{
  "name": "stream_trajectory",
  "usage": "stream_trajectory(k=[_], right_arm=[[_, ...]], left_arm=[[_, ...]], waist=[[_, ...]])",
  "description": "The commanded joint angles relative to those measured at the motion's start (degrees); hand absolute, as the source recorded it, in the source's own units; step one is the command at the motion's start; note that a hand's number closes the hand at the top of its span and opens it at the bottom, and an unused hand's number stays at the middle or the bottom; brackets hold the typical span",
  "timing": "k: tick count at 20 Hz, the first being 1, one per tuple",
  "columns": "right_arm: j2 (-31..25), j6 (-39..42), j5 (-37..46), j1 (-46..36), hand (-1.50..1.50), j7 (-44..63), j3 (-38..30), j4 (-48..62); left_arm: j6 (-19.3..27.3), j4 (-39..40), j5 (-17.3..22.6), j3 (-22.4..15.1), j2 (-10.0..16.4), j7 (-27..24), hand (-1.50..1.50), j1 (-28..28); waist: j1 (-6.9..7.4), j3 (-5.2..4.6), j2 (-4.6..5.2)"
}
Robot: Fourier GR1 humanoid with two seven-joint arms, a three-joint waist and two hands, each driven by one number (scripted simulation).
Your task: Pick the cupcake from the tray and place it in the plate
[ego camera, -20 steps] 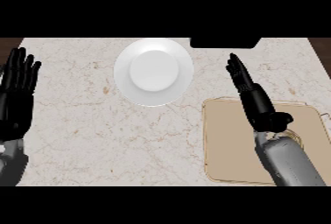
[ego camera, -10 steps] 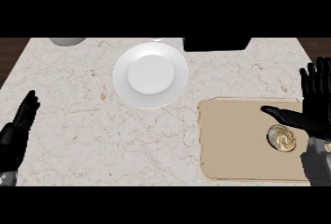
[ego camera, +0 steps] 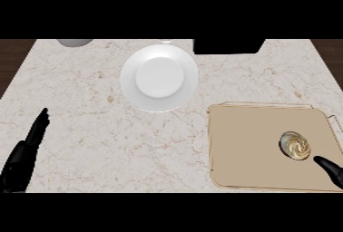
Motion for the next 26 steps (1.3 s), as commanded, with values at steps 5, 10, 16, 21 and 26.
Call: stream_trajectory(k=[5, 10, 16, 21, 26], right_arm=[[-13.55, 9.84, 4.04, 14.3, -1.5, 10.93, -1.01, -6.46], [-23.98, 10.84, 7.06, 13.3, -1.5, 23.84, -4.31, -7.84], [-29.06, 13.95, 9.26, 8.59, -1.5, 35.97, -1.71, -5.68], [-28.57, 17.44, 13.57, 2.01, -1.5, 38.79, 5.3, 0.16], [-31.73, 26.36, 14.55, -1.35, -1.5, 36.45, 5.92, 10.08]], left_arm=[[0.7, 2.04, -2.6, -0.44, -1.38, 0.3, 0.0, -2.79], [-3.0, 0.33, -0.31, 1.29, 0.69, -1.03, 0.0, 0.44], [-2.03, -1.44, -1.85, 0.67, -1.83, 0.09, 0.0, 0.62], [-2.83, -1.03, -2.77, 1.74, -2.31, 0.44, 0.0, -0.35], [-3.78, 4.14, -4.2, 2.55, -3.3, -1.67, 0.0, -2.97]], waist=[[0.02, -0.08, 0.3], [1.79, -0.1, 0.38], [2.2, -0.02, 0.35], [2.23, 0.0, 0.38], [2.01, 0.03, 0.47]])
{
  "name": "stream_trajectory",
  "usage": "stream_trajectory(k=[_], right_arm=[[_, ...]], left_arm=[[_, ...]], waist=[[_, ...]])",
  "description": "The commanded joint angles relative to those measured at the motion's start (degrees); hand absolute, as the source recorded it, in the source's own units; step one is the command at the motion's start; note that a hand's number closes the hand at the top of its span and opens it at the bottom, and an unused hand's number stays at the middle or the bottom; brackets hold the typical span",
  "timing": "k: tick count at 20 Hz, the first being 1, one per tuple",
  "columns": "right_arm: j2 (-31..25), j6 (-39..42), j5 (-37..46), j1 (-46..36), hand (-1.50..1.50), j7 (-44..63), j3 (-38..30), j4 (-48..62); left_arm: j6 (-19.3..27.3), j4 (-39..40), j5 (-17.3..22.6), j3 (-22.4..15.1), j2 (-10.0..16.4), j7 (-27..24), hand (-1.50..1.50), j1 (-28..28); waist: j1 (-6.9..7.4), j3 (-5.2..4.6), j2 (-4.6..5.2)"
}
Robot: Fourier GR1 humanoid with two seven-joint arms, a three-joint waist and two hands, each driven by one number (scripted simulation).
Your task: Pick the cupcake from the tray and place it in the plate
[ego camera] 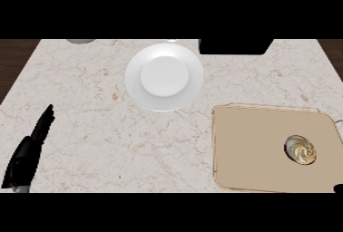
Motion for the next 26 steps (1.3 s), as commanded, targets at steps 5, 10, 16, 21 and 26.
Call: stream_trajectory(k=[5, 10, 16, 21, 26], right_arm=[[-2.68, 10.74, 5.8, -6.18, -1.5, -3.42, 2.94, 13.82], [3.02, 11.38, 13.66, -10.18, -1.5, -8.58, 7.66, 20.96], [4.79, 16.91, 12.0, -11.74, -1.5, -0.05, 4.62, 13.78], [9.45, 16.0, 20.69, -17.78, -1.5, -8.36, 8.34, 28.84], [10.83, 18.09, 23.79, -16.65, -1.5, -9.53, 5.02, 29.11]], left_arm=[[-1.8, -3.94, -0.45, 1.39, -0.49, -0.07, 0.0, 3.96], [-3.07, -2.42, -2.08, 2.72, -1.68, 3.02, 0.0, -0.89], [-2.68, -3.04, -6.3, 3.49, -4.94, 2.96, 0.0, 1.22], [-4.35, 0.98, -6.68, 6.07, -5.67, 0.33, 0.0, -1.14], [-7.44, -2.54, -8.57, 8.04, -6.67, -0.62, 0.0, 2.86]], waist=[[0.17, 0.06, -0.1], [-0.11, 0.06, -0.04], [-0.52, 0.01, -0.17], [-0.22, 0.03, -0.03], [-0.29, 0.03, -0.11]])
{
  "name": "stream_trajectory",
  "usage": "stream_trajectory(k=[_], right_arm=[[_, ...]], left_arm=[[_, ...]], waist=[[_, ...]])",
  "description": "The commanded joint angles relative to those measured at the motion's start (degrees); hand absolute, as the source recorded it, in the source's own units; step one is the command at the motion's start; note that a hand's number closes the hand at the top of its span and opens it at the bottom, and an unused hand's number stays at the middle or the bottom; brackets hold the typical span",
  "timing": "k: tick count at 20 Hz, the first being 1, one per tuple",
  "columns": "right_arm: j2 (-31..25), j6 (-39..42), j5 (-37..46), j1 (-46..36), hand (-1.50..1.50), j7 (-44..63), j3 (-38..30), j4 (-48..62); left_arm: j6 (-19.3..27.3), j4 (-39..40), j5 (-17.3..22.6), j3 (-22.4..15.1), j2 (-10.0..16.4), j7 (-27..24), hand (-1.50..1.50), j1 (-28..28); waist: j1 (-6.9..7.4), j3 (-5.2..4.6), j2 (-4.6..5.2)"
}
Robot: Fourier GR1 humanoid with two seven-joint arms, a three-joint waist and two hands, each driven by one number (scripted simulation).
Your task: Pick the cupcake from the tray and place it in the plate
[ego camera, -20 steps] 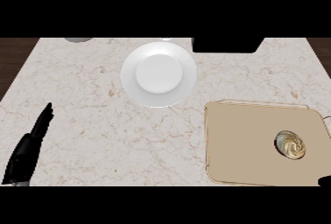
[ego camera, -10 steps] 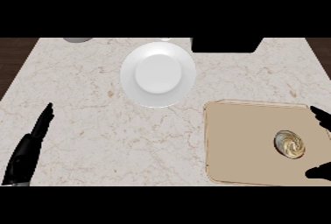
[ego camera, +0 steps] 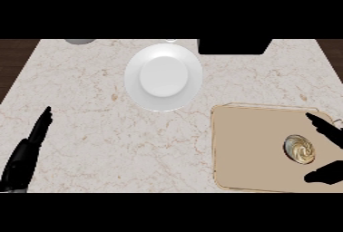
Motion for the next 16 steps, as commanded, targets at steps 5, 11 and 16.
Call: stream_trajectory(k=[5, 11, 16], right_arm=[[5.49, 0.99, 5.06, 0.71, -1.5, 0.29, -1.83, -1.09], [6.6, -0.53, 7.32, -2.21, 1.5, -10.63, -2.94, 7.67], [9.53, -4.04, 11.71, -2.58, 1.5, -13.89, -1.76, 9.6]], left_arm=[[-2.58, -0.19, -3.33, 2.62, -3.46, 1.05, 0.0, -0.29], [-3.94, 0.55, -3.75, 3.21, -4.18, 0.68, 0.0, -1.65], [-4.74, -2.49, -4.94, 5.21, -3.9, -0.05, 0.0, 1.98]], waist=[[-0.12, 0.0, -0.03], [-0.05, 0.01, 0.0], [0.15, 0.02, -0.01]])
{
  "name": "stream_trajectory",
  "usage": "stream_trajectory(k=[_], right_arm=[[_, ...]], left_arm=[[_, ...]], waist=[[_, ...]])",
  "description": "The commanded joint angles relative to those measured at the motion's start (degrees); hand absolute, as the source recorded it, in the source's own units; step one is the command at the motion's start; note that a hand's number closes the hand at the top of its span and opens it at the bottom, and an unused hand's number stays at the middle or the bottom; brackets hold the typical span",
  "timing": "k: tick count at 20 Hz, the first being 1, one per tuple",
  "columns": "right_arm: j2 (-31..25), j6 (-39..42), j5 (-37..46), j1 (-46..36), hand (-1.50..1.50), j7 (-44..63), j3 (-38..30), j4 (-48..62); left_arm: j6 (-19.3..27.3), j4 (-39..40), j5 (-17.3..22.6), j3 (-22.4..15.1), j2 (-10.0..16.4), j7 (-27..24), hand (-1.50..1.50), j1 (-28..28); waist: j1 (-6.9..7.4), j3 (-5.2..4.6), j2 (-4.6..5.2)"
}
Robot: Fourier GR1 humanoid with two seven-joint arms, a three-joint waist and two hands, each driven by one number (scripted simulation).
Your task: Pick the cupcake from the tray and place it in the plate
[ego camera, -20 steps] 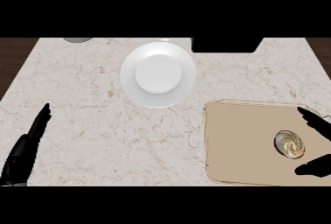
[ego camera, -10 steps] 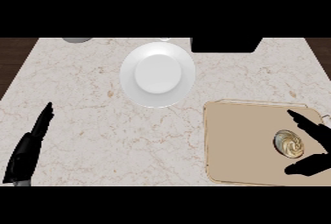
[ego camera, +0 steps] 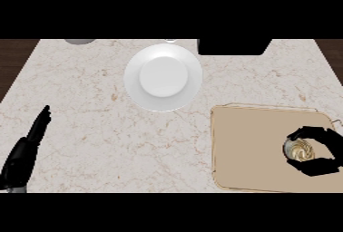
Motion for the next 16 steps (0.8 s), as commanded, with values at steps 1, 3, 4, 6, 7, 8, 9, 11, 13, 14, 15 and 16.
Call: stream_trajectory(k=[1, 3, 4, 6, 7, 8, 9, 11, 13, 14, 15, 16], right_arm=[[2.14, -2.54, 3.54, -2.77, 1.5, -4.13, 0.44, 6.29], [-3.85, 0.32, 7.34, -14.74, 1.5, -3.94, 3.7, 9.92], [-4.82, -0.07, 10.63, -17.26, 1.5, -3.76, 6.5, 8.48], [-8.01, 1.6, 13.82, -22.16, 1.5, -4.55, 9.04, 8.0], [-9.62, 2.25, 15.97, -24.3, 1.5, -4.23, 10.61, 7.79], [-10.08, 2.14, 17.55, -25.29, 1.5, -6.21, 11.88, 9.88], [-10.2, 2.25, 18.1, -28.48, 1.5, -6.83, 12.16, 11.33], [-10.9, 0.42, 20.22, -31.41, 1.5, -9.3, 12.53, 15.63], [-10.72, -3.52, 22.08, -34.52, 1.5, -11.9, 12.37, 18.5], [-10.06, -6.38, 22.58, -35.23, 1.5, -12.75, 11.78, 19.72], [-9.47, -8.91, 23.23, -36.68, 1.5, -13.75, 11.38, 21.33], [-9.67, -10.21, 23.02, -37.5, 1.5, -15.43, 10.57, 22.84]], left_arm=[[1.38, -2.76, -2.93, -1.81, -3.17, 2.3, 0.0, 0.8], [-2.42, -0.26, -0.01, -0.95, 0.37, -0.14, 0.0, -1.72], [-1.54, 0.05, -1.19, -3.01, -1.44, 0.4, 0.0, -3.24], [-2.25, -0.69, -1.35, -3.91, -1.34, -0.58, 0.0, -3.86], [-2.77, -1.54, -1.55, -4.29, -0.79, -0.47, 0.0, -5.27], [-2.92, -1.66, -1.49, -5.13, -1.62, 0.29, 0.0, -6.25], [-2.69, -1.26, -2.04, -5.78, -2.07, -0.25, 0.0, -6.27], [-2.71, -1.26, -1.87, -5.93, -2.46, 0.17, 0.0, -6.71], [-2.54, -1.3, -1.87, -5.51, -2.25, 0.68, 0.0, -6.93], [-2.63, -0.63, -1.69, -5.2, -2.14, 1.06, 0.0, -8.51], [-1.8, -0.61, -2.49, -5.66, -2.69, 1.33, 0.0, -7.88], [-2.71, -1.36, -1.94, -5.86, -2.44, 1.16, 0.0, -6.92]], waist=[[0.16, 0.3, 0.2], [3.59, 0.44, 1.08], [4.75, 0.44, 1.56], [9.28, 0.43, 2.77], [11.32, 0.38, 3.41], [11.02, 0.59, 3.77], [11.26, 0.54, 3.69], [11.05, 0.65, 3.78], [10.73, 0.71, 3.56], [10.4, 0.79, 4.03], [9.77, 0.76, 3.59], [10.39, 0.83, 3.59]])
